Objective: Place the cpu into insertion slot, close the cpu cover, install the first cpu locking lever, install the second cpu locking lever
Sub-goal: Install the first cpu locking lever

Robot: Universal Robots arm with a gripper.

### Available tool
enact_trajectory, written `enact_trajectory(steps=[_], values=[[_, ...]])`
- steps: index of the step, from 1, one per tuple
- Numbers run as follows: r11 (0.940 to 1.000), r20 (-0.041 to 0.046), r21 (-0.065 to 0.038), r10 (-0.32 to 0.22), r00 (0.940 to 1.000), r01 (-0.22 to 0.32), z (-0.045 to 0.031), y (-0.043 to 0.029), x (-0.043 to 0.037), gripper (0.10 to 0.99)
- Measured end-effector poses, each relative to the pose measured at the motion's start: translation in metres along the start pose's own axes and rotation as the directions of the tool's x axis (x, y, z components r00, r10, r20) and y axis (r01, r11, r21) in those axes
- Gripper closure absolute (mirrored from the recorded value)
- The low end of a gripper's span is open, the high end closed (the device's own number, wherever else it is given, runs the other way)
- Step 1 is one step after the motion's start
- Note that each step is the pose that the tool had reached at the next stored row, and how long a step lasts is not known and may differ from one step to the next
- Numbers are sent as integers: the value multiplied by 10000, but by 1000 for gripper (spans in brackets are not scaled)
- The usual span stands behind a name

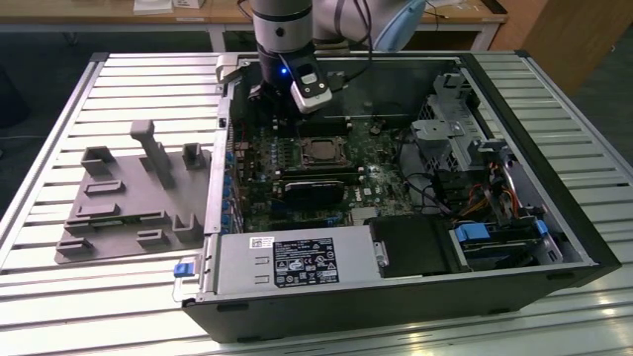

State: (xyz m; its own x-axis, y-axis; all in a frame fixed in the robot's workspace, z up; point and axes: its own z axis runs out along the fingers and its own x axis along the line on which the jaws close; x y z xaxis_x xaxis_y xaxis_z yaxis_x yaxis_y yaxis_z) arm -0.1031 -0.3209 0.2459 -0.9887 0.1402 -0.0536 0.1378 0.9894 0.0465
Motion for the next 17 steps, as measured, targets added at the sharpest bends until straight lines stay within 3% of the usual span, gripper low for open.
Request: enact_trajectory(steps=[3,5,10,14,17], values=[[10000,2,-46,3,10000,-3,-2,-2,17,984],[9999,-15,-172,10,10000,-11,-3,-5,36,984],[9970,-102,-770,44,9999,-52,-6,-11,81,984],[9937,-151,-1121,59,9999,-76,-9,-18,130,984],[9889,-202,-1480,74,9998,-103,-11,-22,159,984]])
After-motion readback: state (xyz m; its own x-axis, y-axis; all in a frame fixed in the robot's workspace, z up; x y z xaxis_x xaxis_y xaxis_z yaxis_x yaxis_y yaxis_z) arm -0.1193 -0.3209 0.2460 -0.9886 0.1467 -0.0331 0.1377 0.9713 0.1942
